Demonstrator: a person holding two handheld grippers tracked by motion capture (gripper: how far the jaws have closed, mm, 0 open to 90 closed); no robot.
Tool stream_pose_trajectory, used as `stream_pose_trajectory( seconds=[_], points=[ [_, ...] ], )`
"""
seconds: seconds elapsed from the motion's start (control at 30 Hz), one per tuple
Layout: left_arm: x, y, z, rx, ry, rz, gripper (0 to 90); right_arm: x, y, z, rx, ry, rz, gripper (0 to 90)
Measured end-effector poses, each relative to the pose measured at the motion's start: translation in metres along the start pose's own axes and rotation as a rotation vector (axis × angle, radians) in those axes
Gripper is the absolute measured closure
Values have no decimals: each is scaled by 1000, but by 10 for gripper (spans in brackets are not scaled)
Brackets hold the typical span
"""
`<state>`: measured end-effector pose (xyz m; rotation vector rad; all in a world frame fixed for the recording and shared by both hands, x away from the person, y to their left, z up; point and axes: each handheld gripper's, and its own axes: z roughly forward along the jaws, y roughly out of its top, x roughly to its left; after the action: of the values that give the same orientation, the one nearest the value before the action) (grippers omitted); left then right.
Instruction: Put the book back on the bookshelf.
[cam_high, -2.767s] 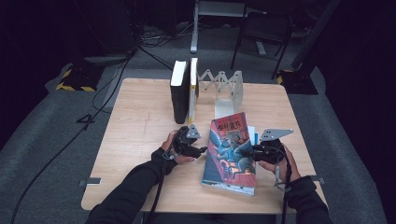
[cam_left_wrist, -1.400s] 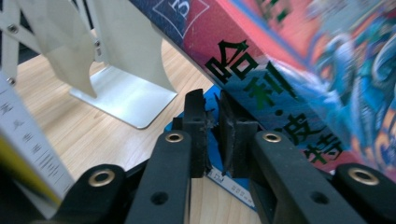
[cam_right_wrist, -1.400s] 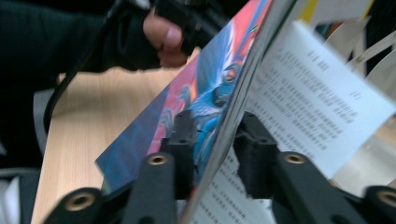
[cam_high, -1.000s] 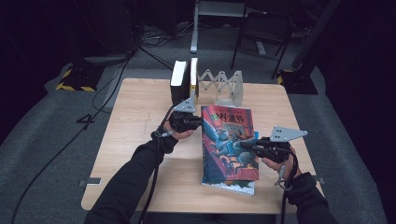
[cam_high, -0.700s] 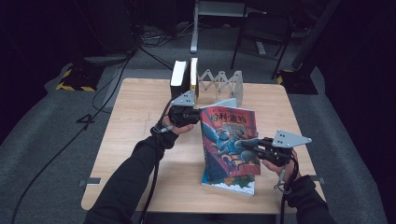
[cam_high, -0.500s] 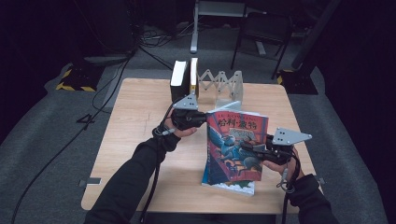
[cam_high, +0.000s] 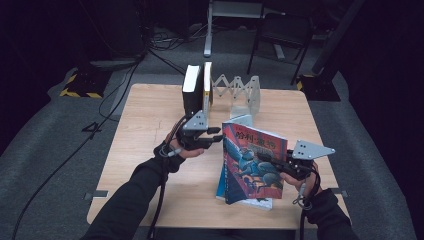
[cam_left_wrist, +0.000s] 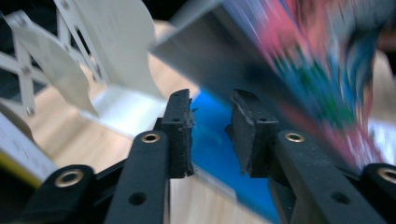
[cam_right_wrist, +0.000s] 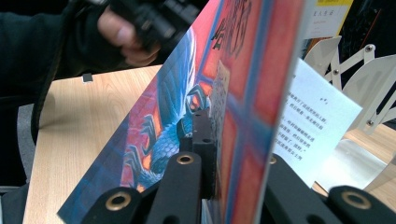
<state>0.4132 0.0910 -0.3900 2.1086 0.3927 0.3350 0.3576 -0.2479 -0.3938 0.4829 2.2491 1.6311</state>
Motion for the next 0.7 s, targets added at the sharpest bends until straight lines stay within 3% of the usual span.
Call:
stream_pose_trajectory(
  seconds=[0.07,0.13,0.23,0.3,0.33,0.47,0.6,0.7],
  points=[
    [-9,-10,0,43,7,3,609,1,-1,0,-5,-7,-2,853],
    [-19,-23,-1,88,-27,-9,548,1,-2,0,-9,-17,3,853],
    [-31,-35,1,115,-120,-57,444,0,-3,1,-8,-32,5,852],
    [-40,-39,4,119,-195,-64,310,0,-4,1,-3,-37,8,852],
    [-43,-40,4,117,-209,-71,251,0,-4,2,-2,-43,6,852],
    [-55,-37,14,74,-230,-114,211,0,-5,3,3,-54,-2,850],
    [-62,-32,30,57,-241,-121,197,0,-5,4,0,-62,-4,848],
    [-63,-30,41,53,-225,-125,201,0,-6,4,-1,-69,-4,845]
  ],
)
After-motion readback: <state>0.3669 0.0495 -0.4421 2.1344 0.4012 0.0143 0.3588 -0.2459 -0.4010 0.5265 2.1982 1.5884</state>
